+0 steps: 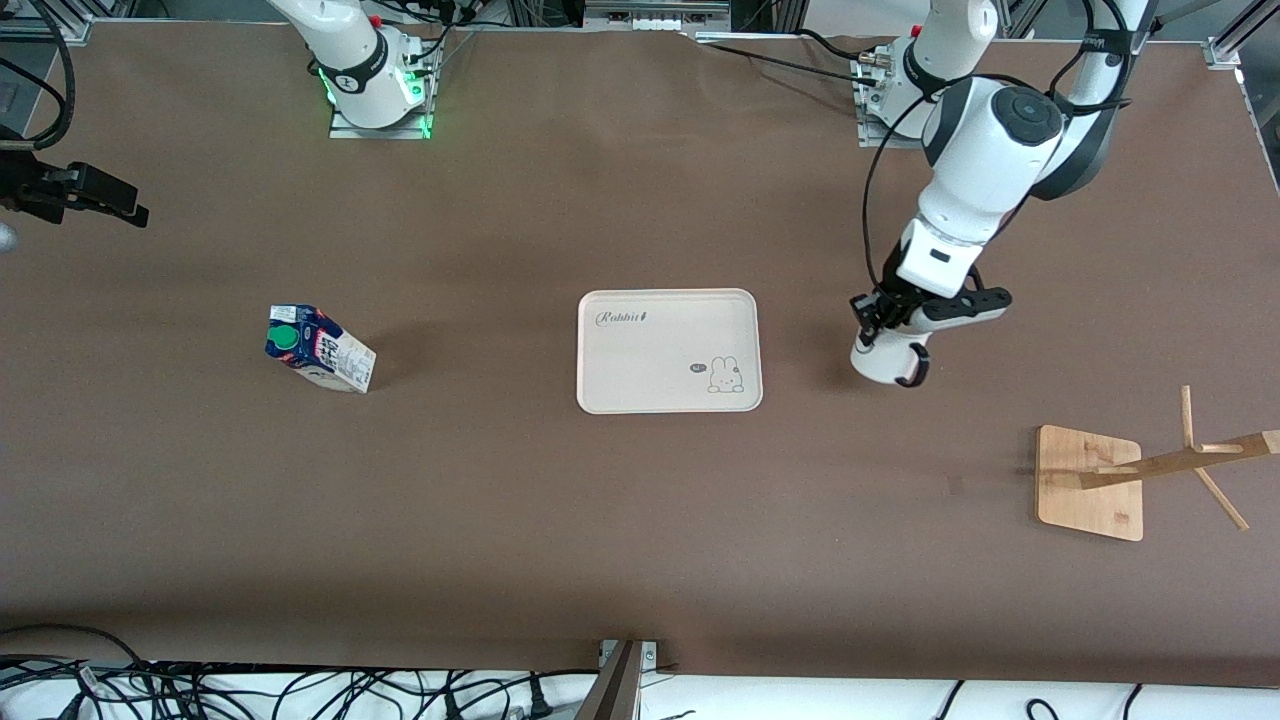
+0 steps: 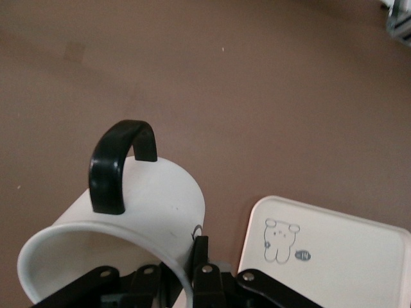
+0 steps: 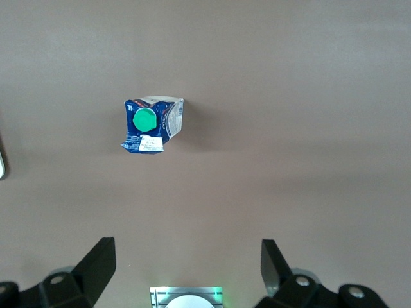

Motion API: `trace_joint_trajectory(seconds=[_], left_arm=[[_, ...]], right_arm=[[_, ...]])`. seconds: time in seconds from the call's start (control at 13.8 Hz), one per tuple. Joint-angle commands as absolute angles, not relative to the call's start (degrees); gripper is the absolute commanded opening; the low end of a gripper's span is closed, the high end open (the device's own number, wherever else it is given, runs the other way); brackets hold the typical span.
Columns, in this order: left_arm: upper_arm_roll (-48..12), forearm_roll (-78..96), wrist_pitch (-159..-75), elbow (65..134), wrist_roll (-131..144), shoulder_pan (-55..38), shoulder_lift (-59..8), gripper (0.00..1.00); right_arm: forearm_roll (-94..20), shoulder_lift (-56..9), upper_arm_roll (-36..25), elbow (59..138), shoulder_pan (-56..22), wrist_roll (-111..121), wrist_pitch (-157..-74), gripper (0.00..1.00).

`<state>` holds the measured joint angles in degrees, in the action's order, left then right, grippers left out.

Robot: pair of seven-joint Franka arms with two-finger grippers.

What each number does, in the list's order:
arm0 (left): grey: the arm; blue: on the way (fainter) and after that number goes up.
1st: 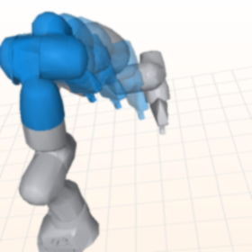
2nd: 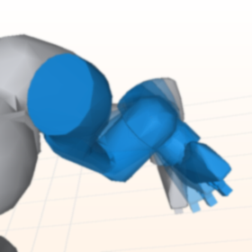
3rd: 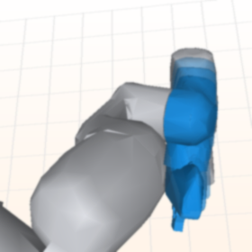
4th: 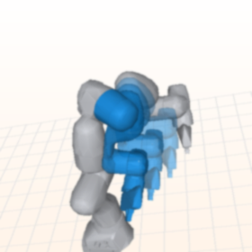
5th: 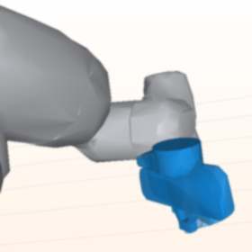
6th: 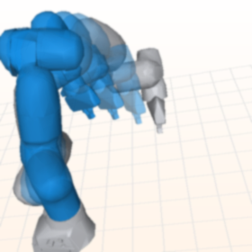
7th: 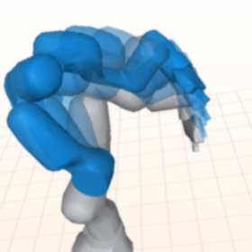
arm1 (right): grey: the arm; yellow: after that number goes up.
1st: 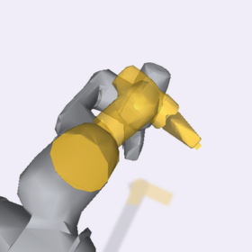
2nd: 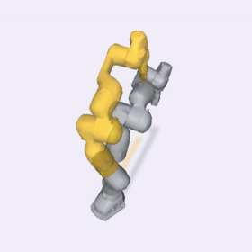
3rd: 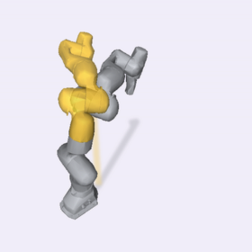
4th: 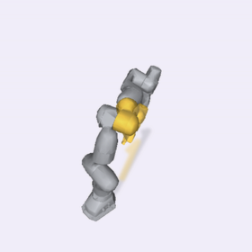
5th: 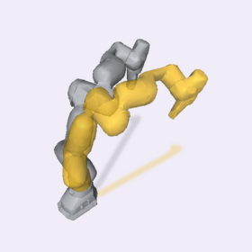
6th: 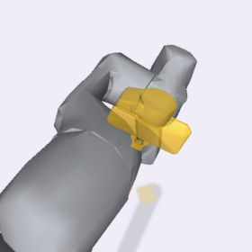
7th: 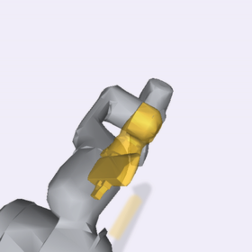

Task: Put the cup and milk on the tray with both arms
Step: 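Carry the white mug over the rabbit tray with the left gripper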

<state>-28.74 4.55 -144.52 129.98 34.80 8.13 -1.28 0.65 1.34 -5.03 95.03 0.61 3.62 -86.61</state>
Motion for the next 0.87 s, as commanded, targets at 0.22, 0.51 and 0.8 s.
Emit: trace_joint_trajectory(seconds=[0.22, 0.51, 0.8], left_arm=[[-29.4, 4.0, -129.5, 122.1, 34.5, 4.8, -3.5, 0.00], [-29.4, 4.1, -128.7, 118.4, 36.3, -2.7, -9.5, 0.00], [-29.4, 4.0, -120.4, 110.9, 37.7, -7.1, -13.1, 0.00]], right_arm=[[-0.4, 1.4, -4.8, 94.0, 0.9, 3.2, -85.6, 1.00], [-0.4, 1.4, -4.8, 94.0, 0.9, 3.2, -85.6, 1.00], [-0.4, 1.4, -4.8, 94.0, 0.9, 3.2, -85.6, 1.00]])
